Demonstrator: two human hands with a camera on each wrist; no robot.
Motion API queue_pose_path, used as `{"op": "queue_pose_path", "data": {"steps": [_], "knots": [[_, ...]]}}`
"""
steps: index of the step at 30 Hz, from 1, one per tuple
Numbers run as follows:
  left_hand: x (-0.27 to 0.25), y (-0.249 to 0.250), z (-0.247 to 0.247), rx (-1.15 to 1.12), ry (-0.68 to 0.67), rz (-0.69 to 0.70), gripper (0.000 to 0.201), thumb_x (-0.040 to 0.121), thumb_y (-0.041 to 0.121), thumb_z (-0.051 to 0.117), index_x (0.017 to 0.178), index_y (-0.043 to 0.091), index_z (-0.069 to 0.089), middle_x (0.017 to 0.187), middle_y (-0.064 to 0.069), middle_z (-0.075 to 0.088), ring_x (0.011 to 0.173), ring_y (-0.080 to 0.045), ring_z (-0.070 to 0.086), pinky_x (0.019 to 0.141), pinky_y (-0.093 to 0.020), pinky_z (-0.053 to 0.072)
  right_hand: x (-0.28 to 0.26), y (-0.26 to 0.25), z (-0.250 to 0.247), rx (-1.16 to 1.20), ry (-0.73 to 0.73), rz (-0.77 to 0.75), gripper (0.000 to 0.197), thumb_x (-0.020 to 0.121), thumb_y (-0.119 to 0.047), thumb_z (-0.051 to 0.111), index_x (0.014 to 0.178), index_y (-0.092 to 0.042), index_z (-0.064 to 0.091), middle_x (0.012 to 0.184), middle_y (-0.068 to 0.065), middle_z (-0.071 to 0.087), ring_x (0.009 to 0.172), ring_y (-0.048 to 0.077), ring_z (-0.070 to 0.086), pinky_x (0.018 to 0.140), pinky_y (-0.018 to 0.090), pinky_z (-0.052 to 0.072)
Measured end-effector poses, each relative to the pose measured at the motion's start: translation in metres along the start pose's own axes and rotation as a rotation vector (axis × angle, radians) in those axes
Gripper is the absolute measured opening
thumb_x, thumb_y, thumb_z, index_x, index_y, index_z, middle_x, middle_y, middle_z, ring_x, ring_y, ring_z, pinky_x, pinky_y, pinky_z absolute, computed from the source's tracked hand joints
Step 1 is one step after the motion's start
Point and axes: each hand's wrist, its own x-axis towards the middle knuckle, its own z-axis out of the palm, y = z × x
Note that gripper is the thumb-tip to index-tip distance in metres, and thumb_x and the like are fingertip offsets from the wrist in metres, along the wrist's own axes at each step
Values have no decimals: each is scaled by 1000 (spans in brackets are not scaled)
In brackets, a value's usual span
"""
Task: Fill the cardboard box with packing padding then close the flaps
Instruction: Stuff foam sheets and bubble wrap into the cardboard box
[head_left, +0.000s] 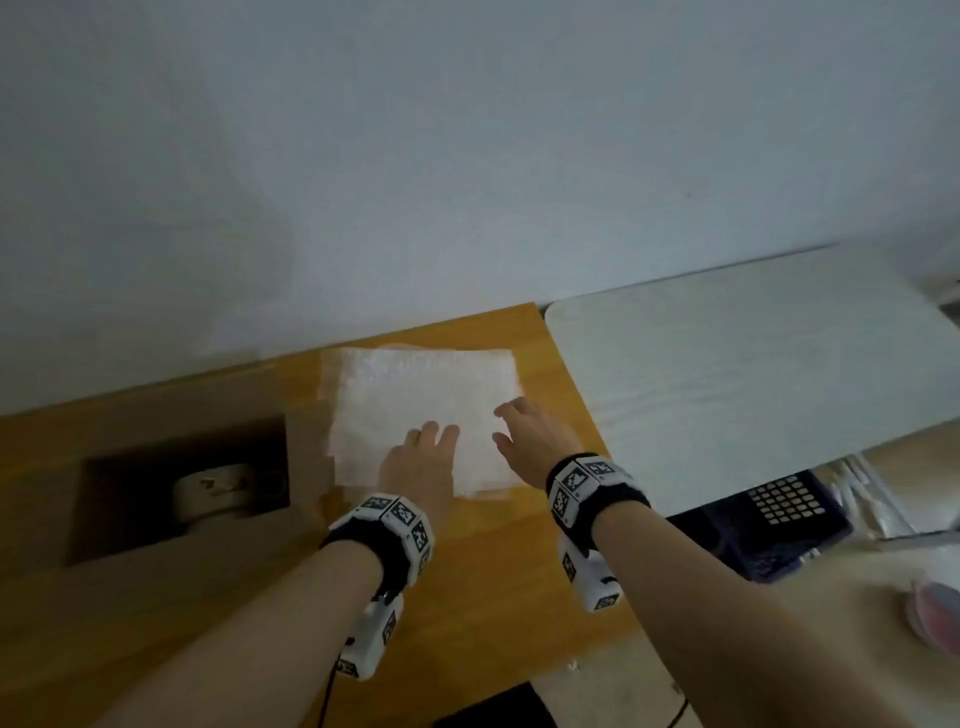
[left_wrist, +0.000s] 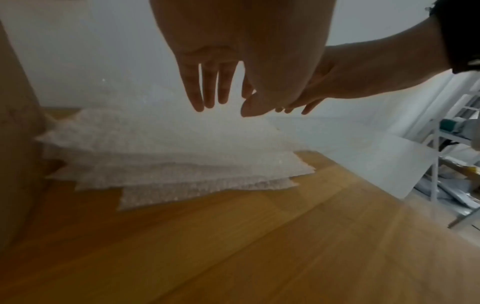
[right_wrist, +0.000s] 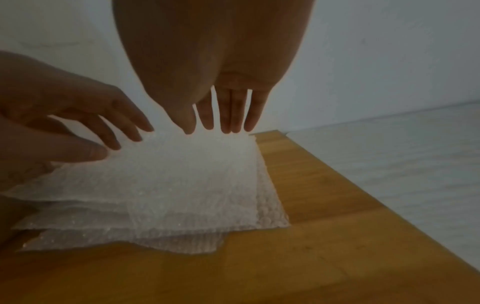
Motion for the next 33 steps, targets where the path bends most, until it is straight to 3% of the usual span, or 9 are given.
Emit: {"op": "queue_pose_path", "data": {"steps": [4,9,11,13,17,19,23,27,33], "knots": [[12,-1,15,3,-53,-125,65,95,11,47,149,23,14,157,-8,12,140,-26,23,108,-36,34,14,12,21,-65,-60,-100,51,96,-33,45,142,-16,30,152,6,27,139,24,31,111,40,33],[22,-16,30,-53,-250,-350,68,99,5,29,149,36,-5,158,-5,-15,145,-34,-5,116,-53,11,30,14,43,-47,-155,-145,67,94,-38,47,149,-20,13,158,5,12,145,23,18,116,41,23],[23,-26,34,-55,-273,-379,66,99,8,29,149,34,-5,159,-5,-6,145,-33,2,115,-54,13,34,14,51,-53,-164,-145,68,93,-38,49,148,-19,15,157,5,16,143,23,23,116,41,25],[21,-33,37,-2,-200,-335,63,98,13,36,150,28,3,153,-8,18,137,-30,24,111,-49,25,36,13,56,-65,-111,-147,63,92,-37,52,144,-18,24,150,6,29,135,24,35,112,41,31],[20,-38,34,97,-100,-258,45,94,9,46,135,17,32,128,-8,45,115,-27,45,97,-39,38,38,12,61,-89,-10,-152,48,90,-35,55,132,-15,41,130,6,47,118,23,50,103,38,40],[20,-39,32,111,-88,-219,34,93,7,47,124,17,41,121,-7,49,111,-26,47,93,-37,38,37,11,59,-80,12,-168,41,92,-33,53,128,-15,46,126,5,51,115,22,52,104,37,39],[18,-40,23,-4,-19,-146,24,98,11,39,121,16,45,121,-7,49,111,-25,46,89,-34,40,29,12,47,-21,61,-156,33,95,-27,48,127,-17,52,127,4,54,117,21,52,106,35,34],[17,-38,8,-83,32,-50,29,103,18,29,125,15,47,124,-7,50,111,-24,48,89,-34,43,20,13,31,16,95,-83,28,97,-21,45,122,-17,58,124,3,56,113,21,53,97,31,36],[12,-30,-19,-174,112,7,29,103,18,28,121,12,51,122,-8,54,108,-25,51,83,-36,44,4,7,5,63,166,28,23,95,-18,48,113,-14,62,119,3,58,104,25,57,85,32,43]]}}
